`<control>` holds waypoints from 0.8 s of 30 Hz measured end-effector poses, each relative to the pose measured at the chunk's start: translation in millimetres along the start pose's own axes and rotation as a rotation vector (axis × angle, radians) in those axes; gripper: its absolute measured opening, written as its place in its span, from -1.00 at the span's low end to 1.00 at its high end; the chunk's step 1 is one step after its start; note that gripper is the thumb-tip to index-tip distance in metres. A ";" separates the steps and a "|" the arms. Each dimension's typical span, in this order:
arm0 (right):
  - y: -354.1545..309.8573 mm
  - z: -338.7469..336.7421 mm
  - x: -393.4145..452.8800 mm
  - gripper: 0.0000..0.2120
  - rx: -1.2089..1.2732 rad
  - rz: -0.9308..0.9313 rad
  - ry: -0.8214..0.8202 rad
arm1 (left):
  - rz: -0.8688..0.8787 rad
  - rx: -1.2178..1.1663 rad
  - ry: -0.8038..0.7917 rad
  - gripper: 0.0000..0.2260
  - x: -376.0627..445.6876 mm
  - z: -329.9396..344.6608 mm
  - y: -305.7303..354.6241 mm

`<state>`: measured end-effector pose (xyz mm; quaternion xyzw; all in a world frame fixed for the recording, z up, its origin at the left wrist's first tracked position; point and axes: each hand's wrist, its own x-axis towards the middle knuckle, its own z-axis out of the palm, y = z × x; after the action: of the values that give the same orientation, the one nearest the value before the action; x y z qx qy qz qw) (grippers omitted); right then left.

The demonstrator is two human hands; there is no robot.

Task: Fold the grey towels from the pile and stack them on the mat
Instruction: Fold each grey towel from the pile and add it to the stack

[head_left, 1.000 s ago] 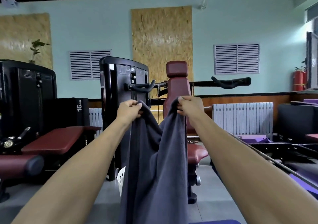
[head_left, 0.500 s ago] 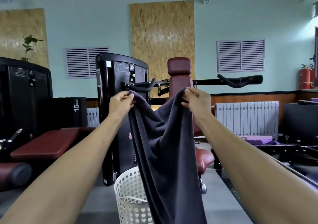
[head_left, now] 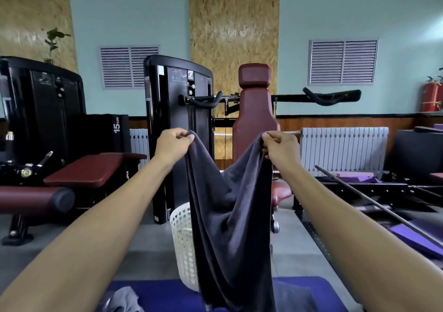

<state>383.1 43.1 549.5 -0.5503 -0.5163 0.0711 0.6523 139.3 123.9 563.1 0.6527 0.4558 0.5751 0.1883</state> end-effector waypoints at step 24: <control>191.9 -10.5 -295.0 -0.84 -0.169 0.354 -0.584 | -0.555 -0.005 -0.404 -0.92 -306.6 16.8 -207.4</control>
<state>347.4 -85.0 223.6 -0.6397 -0.5817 0.2947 0.4069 100.0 -13.6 221.3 0.6042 0.5682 0.3621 0.4255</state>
